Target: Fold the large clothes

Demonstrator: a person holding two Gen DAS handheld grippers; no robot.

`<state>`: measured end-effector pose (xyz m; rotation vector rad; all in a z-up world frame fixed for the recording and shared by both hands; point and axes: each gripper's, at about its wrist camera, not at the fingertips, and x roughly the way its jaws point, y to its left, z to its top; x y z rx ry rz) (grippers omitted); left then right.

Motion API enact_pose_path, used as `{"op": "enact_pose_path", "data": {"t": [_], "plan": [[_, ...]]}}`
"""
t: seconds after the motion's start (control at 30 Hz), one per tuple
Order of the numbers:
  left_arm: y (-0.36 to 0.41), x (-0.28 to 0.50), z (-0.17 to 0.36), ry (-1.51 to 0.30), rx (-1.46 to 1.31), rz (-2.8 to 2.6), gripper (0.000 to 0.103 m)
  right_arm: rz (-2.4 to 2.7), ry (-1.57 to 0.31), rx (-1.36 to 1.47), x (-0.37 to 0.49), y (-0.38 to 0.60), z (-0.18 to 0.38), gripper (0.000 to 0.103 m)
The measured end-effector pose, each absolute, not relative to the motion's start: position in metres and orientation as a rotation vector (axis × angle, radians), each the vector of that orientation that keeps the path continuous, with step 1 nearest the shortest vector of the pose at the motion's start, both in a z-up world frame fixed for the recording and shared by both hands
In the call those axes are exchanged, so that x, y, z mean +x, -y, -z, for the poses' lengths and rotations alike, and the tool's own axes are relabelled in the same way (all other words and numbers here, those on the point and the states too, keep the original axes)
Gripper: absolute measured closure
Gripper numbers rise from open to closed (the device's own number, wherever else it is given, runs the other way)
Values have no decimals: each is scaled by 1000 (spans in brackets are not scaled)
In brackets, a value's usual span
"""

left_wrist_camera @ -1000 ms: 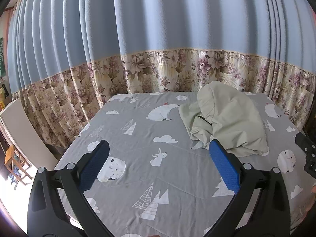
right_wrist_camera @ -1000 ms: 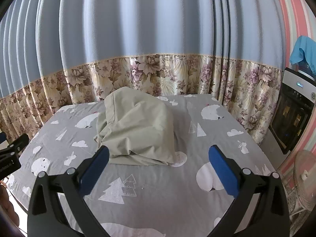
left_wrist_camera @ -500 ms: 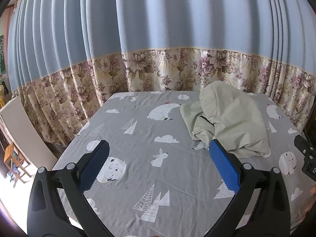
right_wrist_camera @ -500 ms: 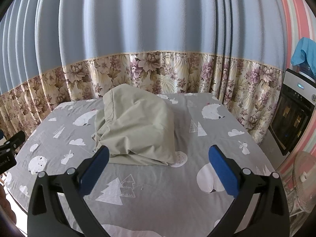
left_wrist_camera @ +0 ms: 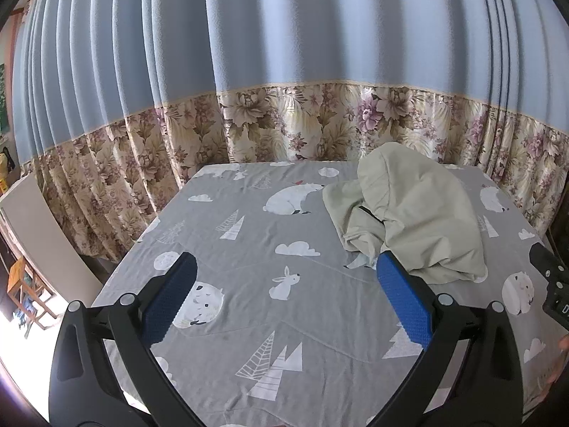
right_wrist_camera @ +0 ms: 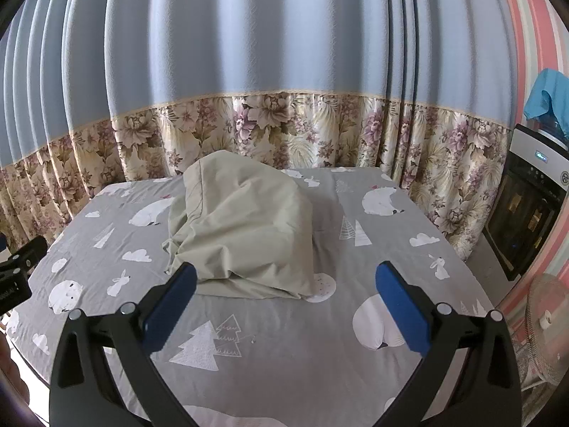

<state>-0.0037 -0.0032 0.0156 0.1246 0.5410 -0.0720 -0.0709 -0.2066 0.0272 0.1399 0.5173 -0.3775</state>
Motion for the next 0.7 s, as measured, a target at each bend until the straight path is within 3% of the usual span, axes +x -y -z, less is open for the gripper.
{"op": "enact_pose_path", "data": {"t": [0.7], "plan": [[18, -16, -4, -552, 156, 89, 3, 352, -557, 127, -68, 215, -13, 2]]}}
